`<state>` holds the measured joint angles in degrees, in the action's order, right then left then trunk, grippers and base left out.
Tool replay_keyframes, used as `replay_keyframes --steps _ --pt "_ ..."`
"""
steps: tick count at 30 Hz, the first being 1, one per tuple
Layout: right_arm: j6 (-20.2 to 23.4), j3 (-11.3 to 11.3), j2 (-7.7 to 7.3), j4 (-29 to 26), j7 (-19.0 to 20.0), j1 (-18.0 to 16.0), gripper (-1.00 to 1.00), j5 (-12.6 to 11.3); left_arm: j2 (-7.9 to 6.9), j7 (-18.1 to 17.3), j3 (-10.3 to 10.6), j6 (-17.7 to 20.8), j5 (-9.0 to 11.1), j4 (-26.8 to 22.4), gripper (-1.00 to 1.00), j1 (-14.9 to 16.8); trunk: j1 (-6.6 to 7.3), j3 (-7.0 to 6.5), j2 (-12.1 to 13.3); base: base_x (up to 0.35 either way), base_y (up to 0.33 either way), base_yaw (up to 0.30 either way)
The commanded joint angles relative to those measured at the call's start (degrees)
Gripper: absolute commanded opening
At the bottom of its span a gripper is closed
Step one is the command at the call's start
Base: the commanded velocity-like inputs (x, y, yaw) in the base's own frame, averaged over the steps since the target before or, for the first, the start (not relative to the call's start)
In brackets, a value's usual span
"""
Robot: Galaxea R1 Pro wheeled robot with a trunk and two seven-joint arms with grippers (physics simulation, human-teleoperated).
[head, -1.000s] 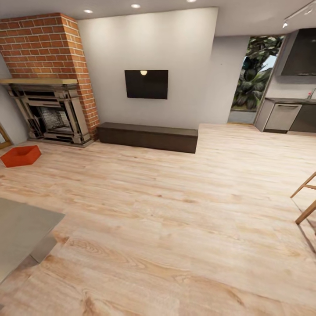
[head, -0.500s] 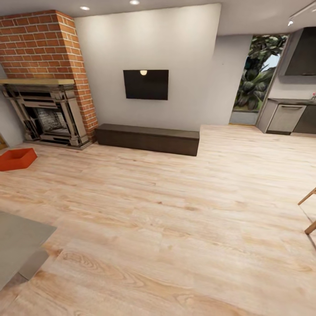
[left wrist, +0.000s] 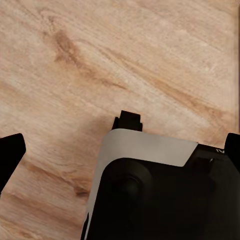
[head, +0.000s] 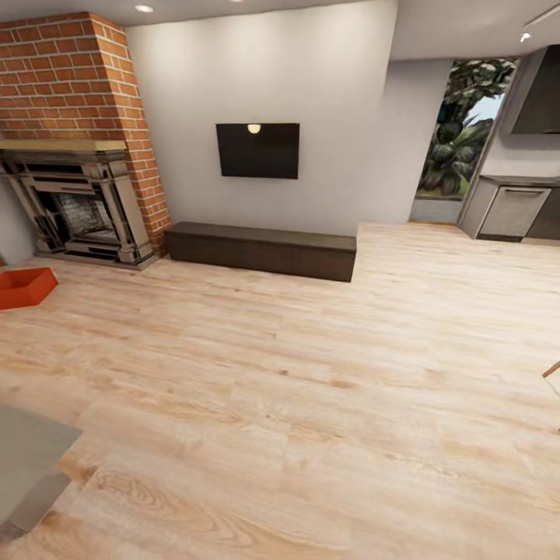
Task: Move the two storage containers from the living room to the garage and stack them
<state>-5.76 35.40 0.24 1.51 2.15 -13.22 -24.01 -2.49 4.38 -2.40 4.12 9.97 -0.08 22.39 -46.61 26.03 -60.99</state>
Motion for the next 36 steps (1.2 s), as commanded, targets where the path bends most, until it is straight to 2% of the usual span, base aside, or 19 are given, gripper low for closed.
replay_keyframes --steps 1,36 --pt "-0.30 0.46 0.03 0.16 0.22 -0.09 1.00 -0.60 -0.01 0.10 -0.20 0.16 0.29 -0.01 1.00 0.03 -0.03 0.05 -0.03 0.322 0.000 0.000" --pt "-0.30 0.37 0.03 0.16 0.22 -0.10 1.00 -0.59 -0.04 0.10 -0.20 0.01 0.30 -0.01 1.00 0.02 -0.03 0.05 -0.03 0.322 0.000 0.000"
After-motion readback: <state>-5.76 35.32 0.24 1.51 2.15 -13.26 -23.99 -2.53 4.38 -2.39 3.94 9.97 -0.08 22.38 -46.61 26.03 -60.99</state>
